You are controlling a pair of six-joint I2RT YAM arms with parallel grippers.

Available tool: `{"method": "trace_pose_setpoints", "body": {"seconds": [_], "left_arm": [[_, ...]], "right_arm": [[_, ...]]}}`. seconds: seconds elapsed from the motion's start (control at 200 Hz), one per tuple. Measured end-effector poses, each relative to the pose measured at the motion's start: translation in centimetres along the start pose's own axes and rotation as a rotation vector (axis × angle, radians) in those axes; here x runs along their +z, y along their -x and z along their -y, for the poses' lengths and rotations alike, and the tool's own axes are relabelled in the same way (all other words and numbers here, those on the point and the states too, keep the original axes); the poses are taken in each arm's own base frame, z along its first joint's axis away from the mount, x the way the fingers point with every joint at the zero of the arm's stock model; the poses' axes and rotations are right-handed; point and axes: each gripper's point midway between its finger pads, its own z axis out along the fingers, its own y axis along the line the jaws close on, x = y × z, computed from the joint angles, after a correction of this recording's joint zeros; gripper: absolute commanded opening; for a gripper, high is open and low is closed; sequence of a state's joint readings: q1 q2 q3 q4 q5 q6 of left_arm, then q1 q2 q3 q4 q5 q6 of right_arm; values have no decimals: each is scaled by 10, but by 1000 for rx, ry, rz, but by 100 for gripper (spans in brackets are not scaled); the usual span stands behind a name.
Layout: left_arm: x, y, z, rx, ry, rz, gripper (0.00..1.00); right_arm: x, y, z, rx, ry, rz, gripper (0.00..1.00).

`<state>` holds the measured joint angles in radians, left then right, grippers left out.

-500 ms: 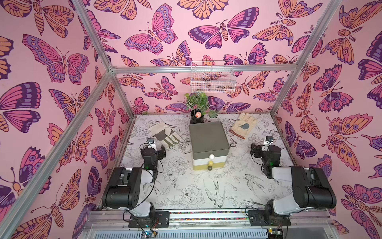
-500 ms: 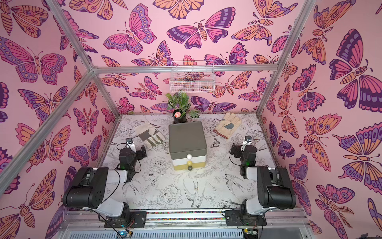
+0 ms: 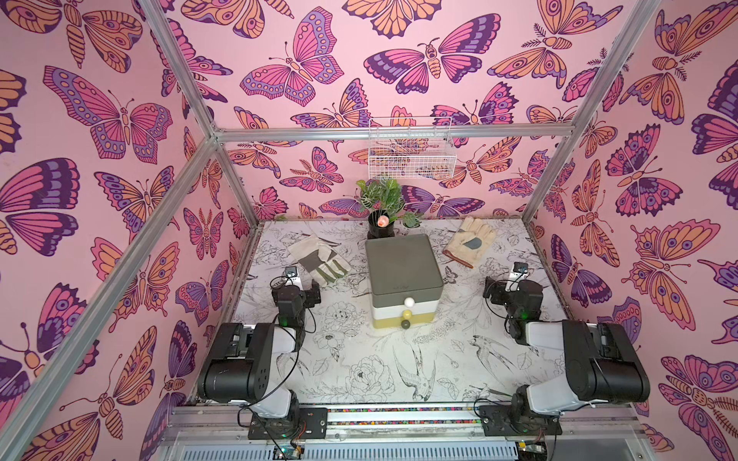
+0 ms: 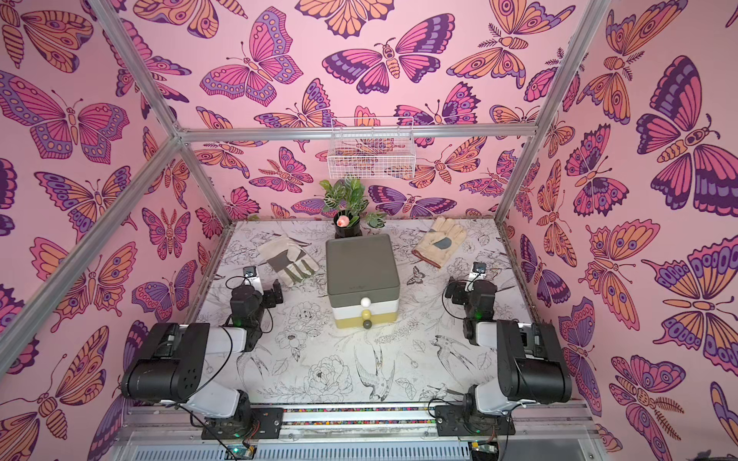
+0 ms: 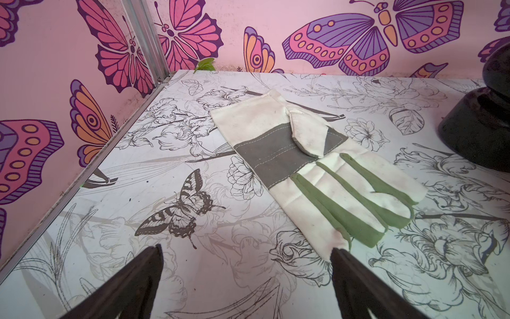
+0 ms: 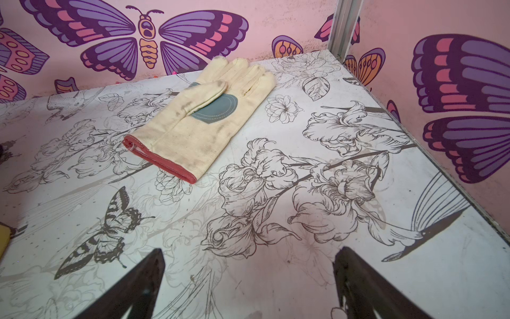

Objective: Take the keys out of the drawer
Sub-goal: Open the drawer in the storage box.

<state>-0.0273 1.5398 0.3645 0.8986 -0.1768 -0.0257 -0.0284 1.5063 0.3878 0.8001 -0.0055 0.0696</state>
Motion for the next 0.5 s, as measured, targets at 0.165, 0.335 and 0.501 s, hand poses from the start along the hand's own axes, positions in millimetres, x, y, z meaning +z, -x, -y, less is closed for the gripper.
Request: {"method": "trace_pose_setpoints", "body": {"seconds": [0.165, 0.335, 0.501], "left_arm": [[0, 0, -1, 0, 4, 0, 100], [-7, 14, -7, 0, 34, -4, 100], [-31, 66, -7, -56, 56, 36, 100]], "right_arm": [[0, 0, 0, 0, -1, 0, 99], [1, 17, 14, 54, -98, -91, 99], [-7, 116, -5, 194, -30, -78, 98]]}}
